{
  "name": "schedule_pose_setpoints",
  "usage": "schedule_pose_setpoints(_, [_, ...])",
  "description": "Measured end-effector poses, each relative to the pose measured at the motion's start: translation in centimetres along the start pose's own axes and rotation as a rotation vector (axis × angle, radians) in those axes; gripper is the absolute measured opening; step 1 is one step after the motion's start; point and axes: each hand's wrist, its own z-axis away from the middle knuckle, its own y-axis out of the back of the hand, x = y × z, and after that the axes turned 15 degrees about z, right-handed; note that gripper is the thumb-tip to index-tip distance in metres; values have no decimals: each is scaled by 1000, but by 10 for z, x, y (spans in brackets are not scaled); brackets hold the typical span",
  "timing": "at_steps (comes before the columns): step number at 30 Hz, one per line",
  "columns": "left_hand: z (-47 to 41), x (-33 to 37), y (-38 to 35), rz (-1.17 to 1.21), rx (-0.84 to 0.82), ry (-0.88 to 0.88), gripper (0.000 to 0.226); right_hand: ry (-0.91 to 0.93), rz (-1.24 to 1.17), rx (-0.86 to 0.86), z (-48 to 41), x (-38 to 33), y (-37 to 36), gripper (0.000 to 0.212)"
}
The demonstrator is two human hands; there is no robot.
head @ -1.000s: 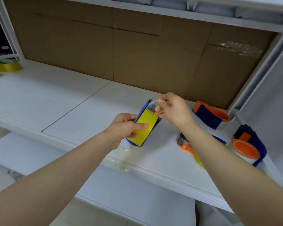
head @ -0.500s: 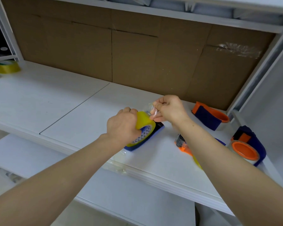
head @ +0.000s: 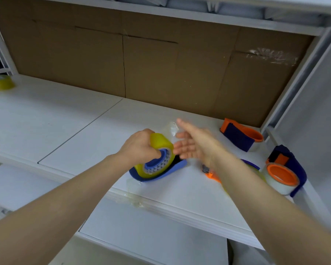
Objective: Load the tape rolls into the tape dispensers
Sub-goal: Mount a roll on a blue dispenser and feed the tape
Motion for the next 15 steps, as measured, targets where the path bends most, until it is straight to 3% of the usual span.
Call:
schedule_pose_setpoints(3, [4,7,4,300,-97,64,23,-41,175,-63,8,18,-16,50])
schedule_pose_setpoints(5, [6,9,11,521,-164,183,22,-61,103,-94,8,24,-23,55])
schedule_pose_setpoints(9, [3,2,17,753,-94,339,29,-58,-55,-78,6,21,-34,57])
schedule_pose_setpoints(15, [7,3,20,997,-124,408,35,-45,-269,-79,5,19,-34,20])
